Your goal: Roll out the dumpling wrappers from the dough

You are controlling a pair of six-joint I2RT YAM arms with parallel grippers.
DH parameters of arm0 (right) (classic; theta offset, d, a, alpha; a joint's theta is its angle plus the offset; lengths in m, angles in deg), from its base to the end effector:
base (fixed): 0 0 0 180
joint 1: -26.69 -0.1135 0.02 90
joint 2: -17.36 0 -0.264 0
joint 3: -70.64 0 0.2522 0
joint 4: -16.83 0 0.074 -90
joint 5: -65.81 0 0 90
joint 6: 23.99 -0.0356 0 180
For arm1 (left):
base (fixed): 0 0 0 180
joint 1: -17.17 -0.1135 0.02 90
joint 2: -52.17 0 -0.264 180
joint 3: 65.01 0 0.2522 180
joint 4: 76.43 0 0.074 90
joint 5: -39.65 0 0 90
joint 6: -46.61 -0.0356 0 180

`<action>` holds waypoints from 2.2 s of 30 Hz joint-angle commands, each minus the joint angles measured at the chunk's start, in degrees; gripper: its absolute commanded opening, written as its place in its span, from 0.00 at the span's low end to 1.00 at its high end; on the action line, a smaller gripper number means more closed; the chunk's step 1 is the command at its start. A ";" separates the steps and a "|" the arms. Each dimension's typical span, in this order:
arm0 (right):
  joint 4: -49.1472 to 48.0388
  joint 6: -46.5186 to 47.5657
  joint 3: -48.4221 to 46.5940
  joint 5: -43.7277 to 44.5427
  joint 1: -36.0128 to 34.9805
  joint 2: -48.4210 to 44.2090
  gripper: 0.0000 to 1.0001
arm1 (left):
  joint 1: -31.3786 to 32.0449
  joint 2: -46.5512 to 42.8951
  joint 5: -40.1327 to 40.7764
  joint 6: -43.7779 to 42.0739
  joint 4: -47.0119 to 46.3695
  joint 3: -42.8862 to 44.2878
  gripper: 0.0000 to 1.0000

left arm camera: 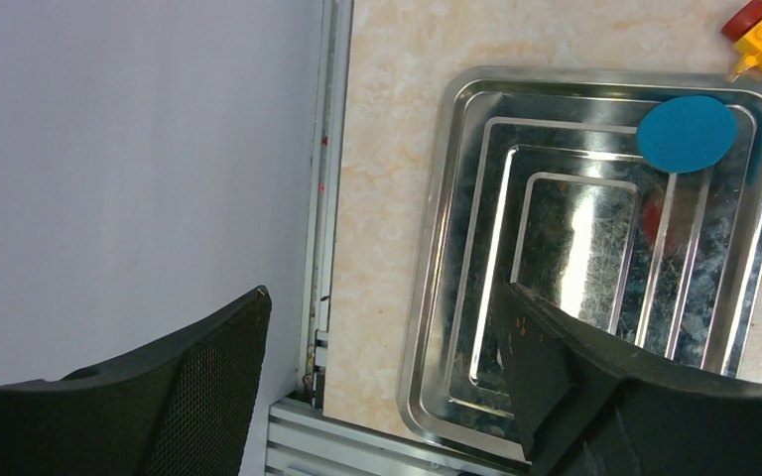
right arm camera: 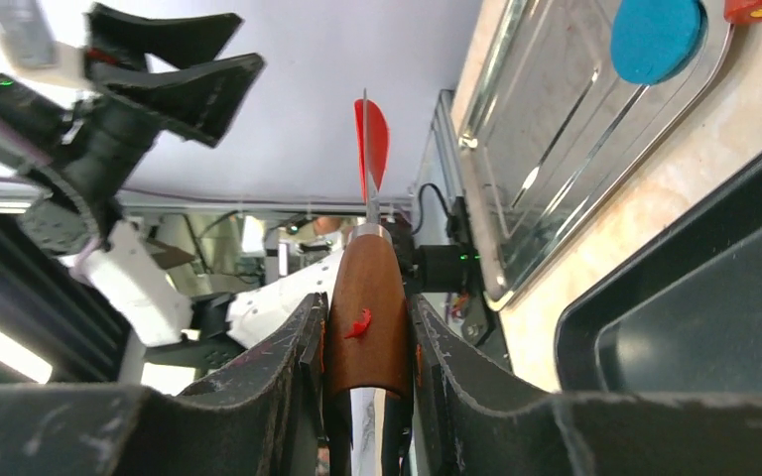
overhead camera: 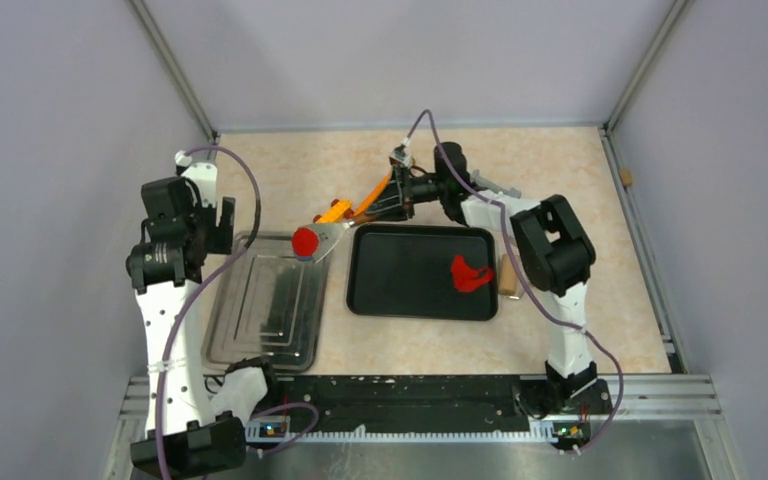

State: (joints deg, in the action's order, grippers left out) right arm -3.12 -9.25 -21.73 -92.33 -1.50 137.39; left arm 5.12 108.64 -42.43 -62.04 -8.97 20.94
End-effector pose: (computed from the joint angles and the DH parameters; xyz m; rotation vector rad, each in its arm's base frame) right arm 0.3916 0.2474 0.2133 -0.2780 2.2499 2.1563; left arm 0.1749 0.0423 0.3904 0.0539 2.2630 0.4433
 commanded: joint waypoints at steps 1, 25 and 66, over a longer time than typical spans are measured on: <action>14.94 11.92 -7.61 4.61 -4.96 3.20 0.00 | -0.75 -2.23 -1.94 2.44 0.21 -0.68 0.85; 53.87 43.15 -22.11 20.82 -14.84 8.07 0.00 | -1.31 -9.87 -9.21 6.69 -0.11 -6.99 0.86; 73.13 86.68 -49.66 58.79 -29.03 10.68 0.00 | -1.30 -10.24 -15.55 13.59 -4.78 -8.38 0.86</action>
State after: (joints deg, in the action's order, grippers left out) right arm 68.07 68.91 -69.62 -42.21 -29.17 148.05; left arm 4.11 98.93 -57.01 -50.46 -11.14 10.79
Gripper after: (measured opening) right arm 0.310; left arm 0.857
